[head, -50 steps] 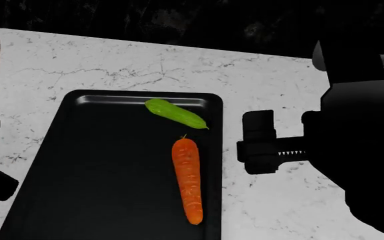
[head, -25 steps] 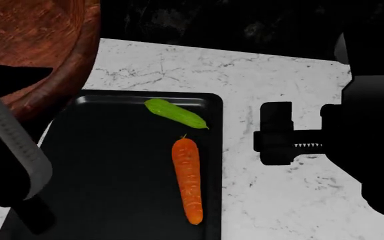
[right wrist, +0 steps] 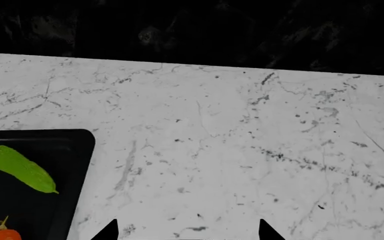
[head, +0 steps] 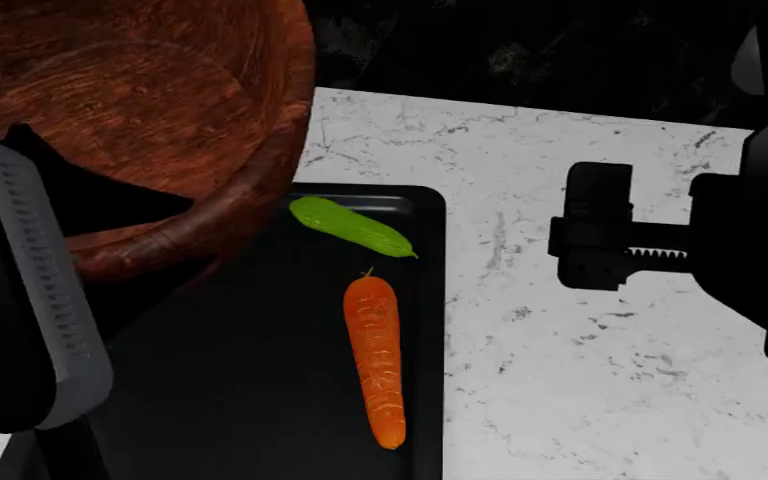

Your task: Place the two vegetables and bowl onto the tray for setting up a vegetable dip station.

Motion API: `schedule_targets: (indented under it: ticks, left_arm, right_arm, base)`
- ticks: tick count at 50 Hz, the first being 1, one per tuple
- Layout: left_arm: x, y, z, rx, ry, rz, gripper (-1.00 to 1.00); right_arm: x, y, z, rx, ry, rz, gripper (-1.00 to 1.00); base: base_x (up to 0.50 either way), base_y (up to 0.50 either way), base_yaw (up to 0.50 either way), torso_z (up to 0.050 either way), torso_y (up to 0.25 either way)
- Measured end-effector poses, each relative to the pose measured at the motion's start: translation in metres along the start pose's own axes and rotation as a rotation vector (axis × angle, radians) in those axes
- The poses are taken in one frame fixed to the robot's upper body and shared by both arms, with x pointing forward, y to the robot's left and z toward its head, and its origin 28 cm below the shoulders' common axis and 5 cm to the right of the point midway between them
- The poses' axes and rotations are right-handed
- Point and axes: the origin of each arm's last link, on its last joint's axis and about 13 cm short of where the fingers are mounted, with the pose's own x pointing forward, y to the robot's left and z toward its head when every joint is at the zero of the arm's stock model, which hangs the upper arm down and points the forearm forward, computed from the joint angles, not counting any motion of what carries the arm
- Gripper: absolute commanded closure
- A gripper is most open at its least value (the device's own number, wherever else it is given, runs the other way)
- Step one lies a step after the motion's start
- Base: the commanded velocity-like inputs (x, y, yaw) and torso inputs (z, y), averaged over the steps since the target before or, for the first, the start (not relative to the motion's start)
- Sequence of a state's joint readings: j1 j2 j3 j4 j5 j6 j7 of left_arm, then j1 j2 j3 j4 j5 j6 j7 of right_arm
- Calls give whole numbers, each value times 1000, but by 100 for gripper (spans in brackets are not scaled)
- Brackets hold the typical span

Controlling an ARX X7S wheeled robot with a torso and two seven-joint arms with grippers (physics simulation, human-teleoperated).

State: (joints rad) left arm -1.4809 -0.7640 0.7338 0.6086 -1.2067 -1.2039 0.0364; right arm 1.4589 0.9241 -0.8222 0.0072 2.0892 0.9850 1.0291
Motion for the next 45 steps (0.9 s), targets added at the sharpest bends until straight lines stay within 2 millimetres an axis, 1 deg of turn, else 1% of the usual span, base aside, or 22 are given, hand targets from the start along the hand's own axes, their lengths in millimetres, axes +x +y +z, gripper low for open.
schedule_targets:
  ticks: [15,37,45]
  left_arm:
    - [1,-5,-17,-5,46,-79,100]
    - [12,-7,-35,-31,75,-110,100]
    - [16,-12,-41,-37,80,-137,100]
  right_arm:
    - [-1,-3,1,20,2,-14,-100]
    - [6,-8,-4,37,17,-20,-100]
    - [7,-9,-6,41,22,-22,-100]
  base:
    - [0,0,0,0,0]
    - [0,0,0,0,1]
    - [0,0,0,0,0]
